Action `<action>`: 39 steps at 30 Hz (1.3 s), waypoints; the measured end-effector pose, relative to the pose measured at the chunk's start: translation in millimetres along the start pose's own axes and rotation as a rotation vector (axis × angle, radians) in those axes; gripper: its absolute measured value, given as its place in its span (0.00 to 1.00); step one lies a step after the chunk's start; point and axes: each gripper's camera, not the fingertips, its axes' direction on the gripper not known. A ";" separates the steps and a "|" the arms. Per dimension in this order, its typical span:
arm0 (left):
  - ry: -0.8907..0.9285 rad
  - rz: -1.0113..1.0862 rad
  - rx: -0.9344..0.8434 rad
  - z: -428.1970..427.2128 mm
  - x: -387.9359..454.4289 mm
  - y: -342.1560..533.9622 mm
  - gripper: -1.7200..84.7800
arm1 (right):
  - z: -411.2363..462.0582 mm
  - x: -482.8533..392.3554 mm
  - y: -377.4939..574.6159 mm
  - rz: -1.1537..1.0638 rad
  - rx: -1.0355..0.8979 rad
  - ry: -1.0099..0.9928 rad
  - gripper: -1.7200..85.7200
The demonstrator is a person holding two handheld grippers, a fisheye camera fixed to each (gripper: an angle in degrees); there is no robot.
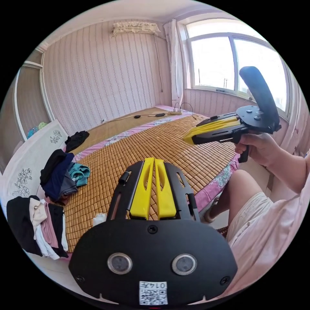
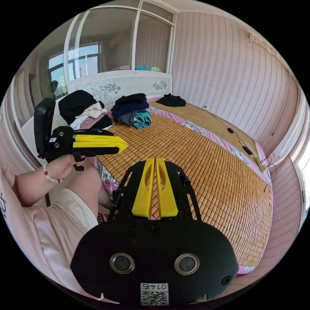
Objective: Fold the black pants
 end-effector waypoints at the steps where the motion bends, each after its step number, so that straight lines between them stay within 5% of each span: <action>1: 0.000 -0.013 0.023 -9.7 -6.8 7.9 0.01 | 0.4 -8.8 -3.1 -0.048 -0.002 -0.006 0.01; 10: -0.084 -0.061 0.221 -79.4 -48.7 81.7 0.01 | -19.0 -89.4 -16.6 -0.304 0.244 0.008 0.02; 18: -0.096 -0.207 0.400 -137.3 -94.8 156.2 0.09 | -5.6 -139.1 -52.7 -0.367 0.231 -0.064 0.06; 29: -0.278 -0.467 0.325 -199.5 -189.7 261.7 0.21 | 43.8 -218.6 -127.0 -0.486 0.213 -0.262 0.14; 39: -0.710 -0.698 0.165 -294.9 -331.6 385.4 0.21 | 115.1 -311.3 -251.6 -0.734 0.192 -0.426 0.16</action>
